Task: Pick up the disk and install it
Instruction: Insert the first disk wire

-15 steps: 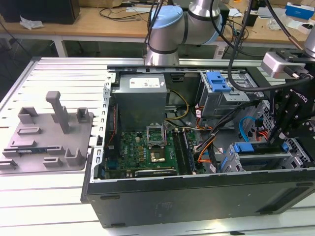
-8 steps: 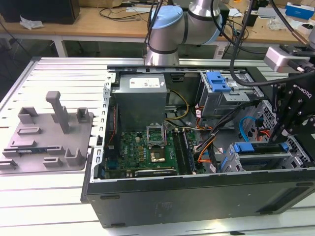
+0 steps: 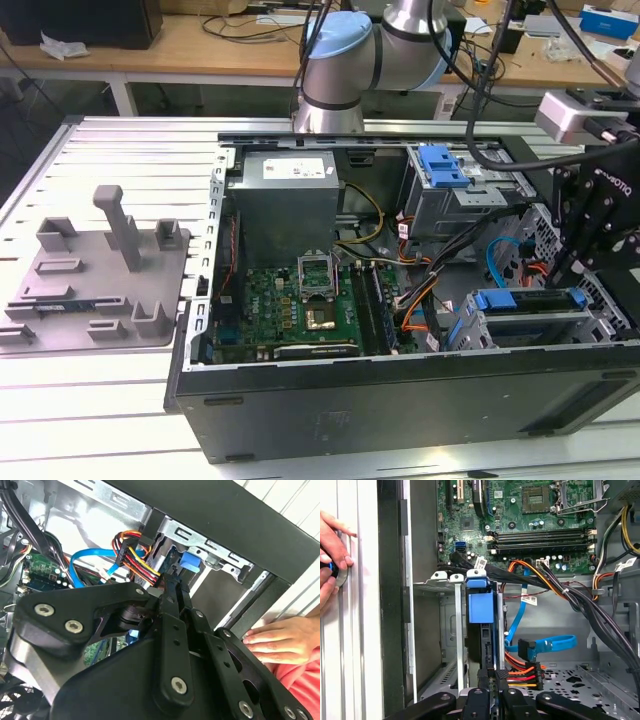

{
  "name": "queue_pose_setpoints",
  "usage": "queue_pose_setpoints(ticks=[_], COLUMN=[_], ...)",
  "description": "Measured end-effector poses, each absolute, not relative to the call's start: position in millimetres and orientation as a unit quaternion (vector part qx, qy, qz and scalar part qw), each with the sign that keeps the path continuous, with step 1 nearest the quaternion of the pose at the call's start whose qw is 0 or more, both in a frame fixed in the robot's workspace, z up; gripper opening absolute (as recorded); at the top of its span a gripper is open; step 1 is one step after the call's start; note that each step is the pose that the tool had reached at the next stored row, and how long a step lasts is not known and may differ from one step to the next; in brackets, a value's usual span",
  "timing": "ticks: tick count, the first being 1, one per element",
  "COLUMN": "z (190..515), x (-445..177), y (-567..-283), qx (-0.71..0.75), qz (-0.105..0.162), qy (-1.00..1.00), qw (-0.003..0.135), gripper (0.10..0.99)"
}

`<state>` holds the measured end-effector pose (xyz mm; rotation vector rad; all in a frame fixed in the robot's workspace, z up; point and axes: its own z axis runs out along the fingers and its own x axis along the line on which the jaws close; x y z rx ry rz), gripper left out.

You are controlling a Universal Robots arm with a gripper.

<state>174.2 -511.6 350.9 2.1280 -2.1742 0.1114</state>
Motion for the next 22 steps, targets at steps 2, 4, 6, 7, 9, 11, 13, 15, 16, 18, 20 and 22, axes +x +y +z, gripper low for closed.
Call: queue_pose_setpoints(ticks=[2, 4, 6, 7, 9, 11, 13, 15, 16, 18, 20, 22], z=[351.0, 351.0, 351.0, 351.0, 350.9, 350.6, 349.9, 349.2, 348.9, 347.8, 346.5, 345.8], x=[174.2, 174.2, 174.2, 174.2, 174.1, 174.2, 174.2, 174.2, 174.2, 174.2, 174.2, 174.2], y=[-511.6, -511.6, -511.6, -511.6, -511.6, -511.5, -511.6, -511.6, -511.6, -511.6, -511.6, -511.6], qx=[0.698, 0.698, 0.698, 0.698, 0.697, 0.697, 0.697, 0.697, 0.697, 0.697, 0.697, 0.697], qz=[0.037, 0.037, 0.037, 0.037, 0.037, 0.037, 0.037, 0.037, 0.037, 0.037, 0.037, 0.037], qy=[-0.713, -0.714, -0.714, -0.714, -0.714, -0.714, -0.714, -0.714, -0.714, -0.714, -0.714, -0.714], qw=[0.049, 0.049, 0.049, 0.049, 0.049, 0.049, 0.049, 0.049, 0.049, 0.049, 0.049, 0.049], gripper=[0.165, 0.165, 0.165, 0.165, 0.165, 0.165, 0.165, 0.165, 0.165, 0.165, 0.165, 0.165])
